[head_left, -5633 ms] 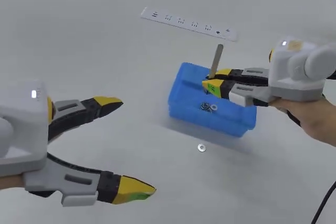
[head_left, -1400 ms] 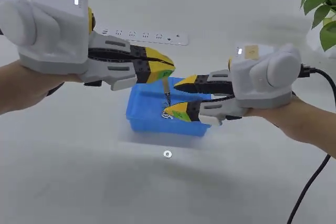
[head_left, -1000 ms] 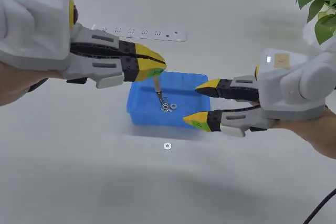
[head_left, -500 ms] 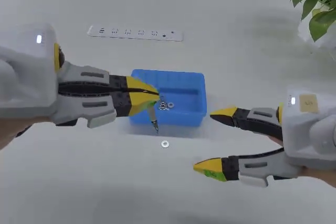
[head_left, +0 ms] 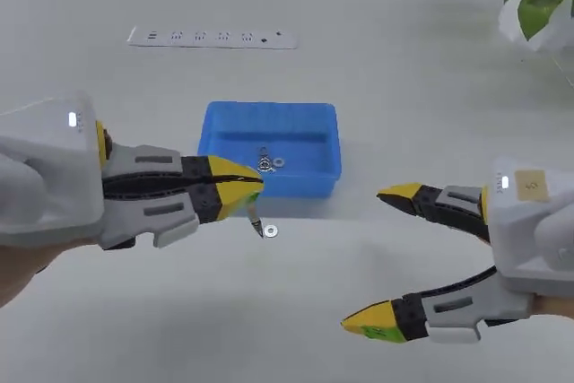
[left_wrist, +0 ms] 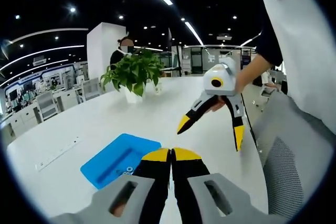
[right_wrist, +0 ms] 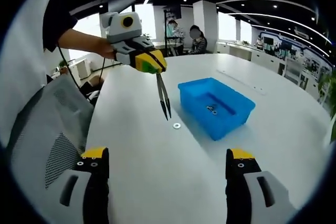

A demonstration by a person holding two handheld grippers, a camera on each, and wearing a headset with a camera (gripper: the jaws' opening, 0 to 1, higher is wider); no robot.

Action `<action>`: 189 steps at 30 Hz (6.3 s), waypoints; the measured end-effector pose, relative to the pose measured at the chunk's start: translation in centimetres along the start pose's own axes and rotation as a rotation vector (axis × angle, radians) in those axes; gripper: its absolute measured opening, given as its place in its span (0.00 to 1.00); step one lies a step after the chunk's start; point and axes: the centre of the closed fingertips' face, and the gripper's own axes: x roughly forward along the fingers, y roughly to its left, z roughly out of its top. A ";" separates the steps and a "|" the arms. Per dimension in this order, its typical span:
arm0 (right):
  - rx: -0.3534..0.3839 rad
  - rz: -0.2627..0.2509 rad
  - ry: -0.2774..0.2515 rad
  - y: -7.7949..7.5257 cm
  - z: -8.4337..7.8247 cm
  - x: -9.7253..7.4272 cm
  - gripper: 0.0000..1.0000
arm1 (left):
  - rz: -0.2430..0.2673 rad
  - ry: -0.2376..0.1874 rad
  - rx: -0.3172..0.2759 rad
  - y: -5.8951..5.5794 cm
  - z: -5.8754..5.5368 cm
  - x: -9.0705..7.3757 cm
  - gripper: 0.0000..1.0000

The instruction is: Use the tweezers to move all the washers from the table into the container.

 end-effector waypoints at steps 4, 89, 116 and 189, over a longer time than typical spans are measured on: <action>0.025 -0.013 -0.010 -0.3 -0.2 -0.3 0.95 | -0.005 -0.002 0.000 0.3 -0.2 0.7 0.04; -0.310 0.306 0.046 0.5 3.9 10.0 0.10 | -0.021 0.059 -0.090 1.0 -0.2 1.5 0.21; -0.309 0.223 -0.065 0.1 10.1 5.6 0.09 | 0.060 0.123 -0.234 -2.4 -2.9 -5.6 0.57; -0.231 0.156 0.018 -7.9 7.6 12.4 0.10 | 0.164 0.158 -0.302 -2.8 -5.8 -7.7 0.99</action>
